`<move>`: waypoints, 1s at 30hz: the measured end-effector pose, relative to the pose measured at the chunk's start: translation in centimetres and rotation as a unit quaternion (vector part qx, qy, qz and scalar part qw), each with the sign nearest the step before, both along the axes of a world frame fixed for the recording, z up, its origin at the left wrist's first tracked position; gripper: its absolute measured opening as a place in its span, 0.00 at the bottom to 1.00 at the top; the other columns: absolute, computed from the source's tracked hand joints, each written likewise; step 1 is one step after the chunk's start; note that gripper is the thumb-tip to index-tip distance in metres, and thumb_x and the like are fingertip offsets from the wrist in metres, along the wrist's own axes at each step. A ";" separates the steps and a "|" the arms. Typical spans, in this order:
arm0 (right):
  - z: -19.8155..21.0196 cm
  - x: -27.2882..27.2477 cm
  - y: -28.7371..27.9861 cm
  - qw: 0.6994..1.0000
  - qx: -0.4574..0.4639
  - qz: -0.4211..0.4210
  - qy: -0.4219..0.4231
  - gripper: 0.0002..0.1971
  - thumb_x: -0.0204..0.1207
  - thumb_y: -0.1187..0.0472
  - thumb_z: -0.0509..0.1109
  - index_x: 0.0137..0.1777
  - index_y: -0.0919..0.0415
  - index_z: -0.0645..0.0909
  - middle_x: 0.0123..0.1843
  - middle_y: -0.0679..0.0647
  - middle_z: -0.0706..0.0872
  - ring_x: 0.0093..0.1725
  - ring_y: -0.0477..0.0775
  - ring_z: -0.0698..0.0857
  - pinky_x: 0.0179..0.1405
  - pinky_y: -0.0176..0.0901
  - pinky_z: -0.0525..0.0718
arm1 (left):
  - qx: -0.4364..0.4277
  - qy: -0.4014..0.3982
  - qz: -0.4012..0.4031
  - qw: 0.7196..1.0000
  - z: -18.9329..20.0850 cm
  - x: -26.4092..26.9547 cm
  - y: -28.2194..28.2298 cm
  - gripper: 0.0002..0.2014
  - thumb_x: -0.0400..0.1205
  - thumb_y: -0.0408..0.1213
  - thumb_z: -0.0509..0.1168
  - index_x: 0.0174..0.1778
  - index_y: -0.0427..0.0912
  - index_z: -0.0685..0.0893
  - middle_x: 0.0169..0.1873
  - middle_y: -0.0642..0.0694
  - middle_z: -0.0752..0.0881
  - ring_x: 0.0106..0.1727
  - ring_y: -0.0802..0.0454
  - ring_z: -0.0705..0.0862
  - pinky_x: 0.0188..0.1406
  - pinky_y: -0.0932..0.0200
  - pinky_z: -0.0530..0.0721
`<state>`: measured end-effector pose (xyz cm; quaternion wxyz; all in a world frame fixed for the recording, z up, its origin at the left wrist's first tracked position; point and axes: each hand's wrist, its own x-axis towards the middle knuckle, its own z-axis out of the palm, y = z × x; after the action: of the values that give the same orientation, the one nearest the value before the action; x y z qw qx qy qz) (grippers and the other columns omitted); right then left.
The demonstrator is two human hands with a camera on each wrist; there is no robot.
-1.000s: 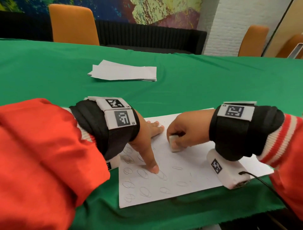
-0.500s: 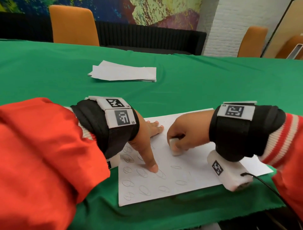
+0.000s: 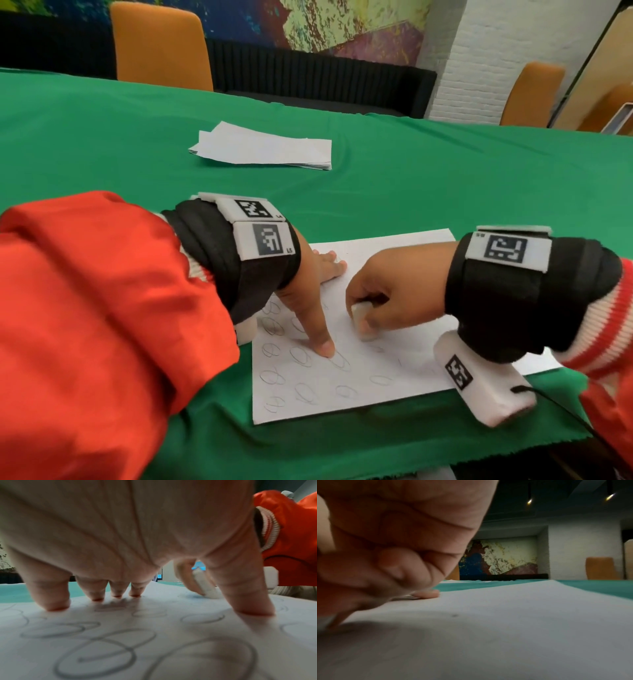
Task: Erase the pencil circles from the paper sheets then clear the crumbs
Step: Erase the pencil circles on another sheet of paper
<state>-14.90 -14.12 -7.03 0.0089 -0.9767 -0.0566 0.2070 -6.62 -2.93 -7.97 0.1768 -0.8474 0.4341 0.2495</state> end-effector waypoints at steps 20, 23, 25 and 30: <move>-0.1 -1.5 0.9 0.999 0.007 0.031 -0.015 0.09 0.75 0.56 0.65 0.33 0.49 0.75 0.26 0.45 0.75 0.24 0.41 0.72 0.24 0.27 0.67 | 0.007 0.000 0.005 1.000 0.2 -0.3 0.0 0.59 0.69 0.64 0.70 0.82 0.53 0.34 0.82 0.55 0.35 0.84 0.55 0.43 0.80 0.51 0.44; 0.2 -1.2 0.8 1.000 0.001 0.019 -0.018 0.08 0.76 0.57 0.65 0.35 0.47 0.76 0.27 0.44 0.76 0.26 0.40 0.72 0.26 0.29 0.67 | 0.006 0.003 0.011 1.000 0.2 -0.2 0.0 0.59 0.68 0.64 0.71 0.82 0.55 0.34 0.82 0.56 0.36 0.84 0.54 0.43 0.81 0.50 0.45; 0.3 -1.1 0.4 0.999 0.007 0.000 -0.036 0.07 0.75 0.57 0.65 0.36 0.49 0.77 0.27 0.44 0.76 0.26 0.41 0.72 0.27 0.31 0.67 | 0.006 0.005 0.013 1.000 0.2 -0.2 0.0 0.60 0.68 0.64 0.71 0.82 0.54 0.34 0.82 0.56 0.36 0.84 0.55 0.43 0.81 0.50 0.45; 0.1 -1.7 1.2 0.999 0.008 0.034 -0.011 0.08 0.75 0.56 0.66 0.35 0.49 0.76 0.26 0.44 0.75 0.26 0.41 0.72 0.26 0.28 0.67 | 0.003 0.005 0.008 1.000 0.1 -0.1 0.0 0.60 0.69 0.64 0.71 0.82 0.53 0.34 0.82 0.56 0.36 0.83 0.55 0.41 0.80 0.51 0.43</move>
<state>-16.62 -12.96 -6.98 0.0091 -0.9763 -0.0911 0.1962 -6.75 -2.93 -7.88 0.1750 -0.8490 0.4278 0.2559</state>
